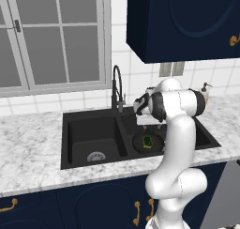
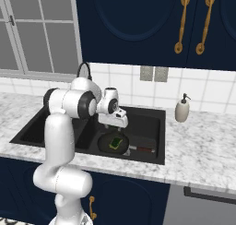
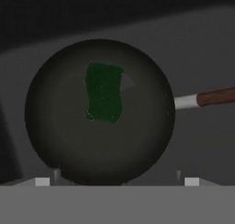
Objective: Pick the pan and sponge and place them into the sink. Then turn on the water.
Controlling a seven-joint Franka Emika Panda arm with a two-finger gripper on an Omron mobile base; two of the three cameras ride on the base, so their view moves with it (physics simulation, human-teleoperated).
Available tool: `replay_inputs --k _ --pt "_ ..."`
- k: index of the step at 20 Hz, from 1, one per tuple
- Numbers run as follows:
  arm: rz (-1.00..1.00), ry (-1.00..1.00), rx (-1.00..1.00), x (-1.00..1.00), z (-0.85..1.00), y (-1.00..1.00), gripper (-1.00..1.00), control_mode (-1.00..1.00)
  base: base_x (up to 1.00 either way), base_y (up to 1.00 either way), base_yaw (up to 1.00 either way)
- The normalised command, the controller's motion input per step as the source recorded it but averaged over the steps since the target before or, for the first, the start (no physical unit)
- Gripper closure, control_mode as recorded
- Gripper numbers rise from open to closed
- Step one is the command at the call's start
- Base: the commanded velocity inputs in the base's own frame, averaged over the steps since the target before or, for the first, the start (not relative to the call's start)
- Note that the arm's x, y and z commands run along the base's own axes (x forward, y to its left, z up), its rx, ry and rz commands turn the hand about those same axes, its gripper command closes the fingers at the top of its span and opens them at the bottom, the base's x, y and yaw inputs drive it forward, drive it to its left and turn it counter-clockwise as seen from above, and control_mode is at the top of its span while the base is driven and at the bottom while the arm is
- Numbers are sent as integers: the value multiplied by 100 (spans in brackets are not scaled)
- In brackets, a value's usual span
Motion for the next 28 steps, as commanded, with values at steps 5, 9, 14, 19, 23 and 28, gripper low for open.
replay_inputs --k 5,9,14,19,23,28 --pt "0 -8 8 -50 93 -2 -100 -100 0 0 0" --pt "0 0 1 0 9 -3 -100 -100 0 0 0" --pt "0 -6 10 0 0 0 -100 -100 0 0 0" --pt "2 -27 32 0 22 15 -100 -100 0 0 0" --pt "3 -28 30 0 35 33 -100 -100 0 0 0" --pt "2 -19 23 0 28 23 -100 -100 0 0 0"
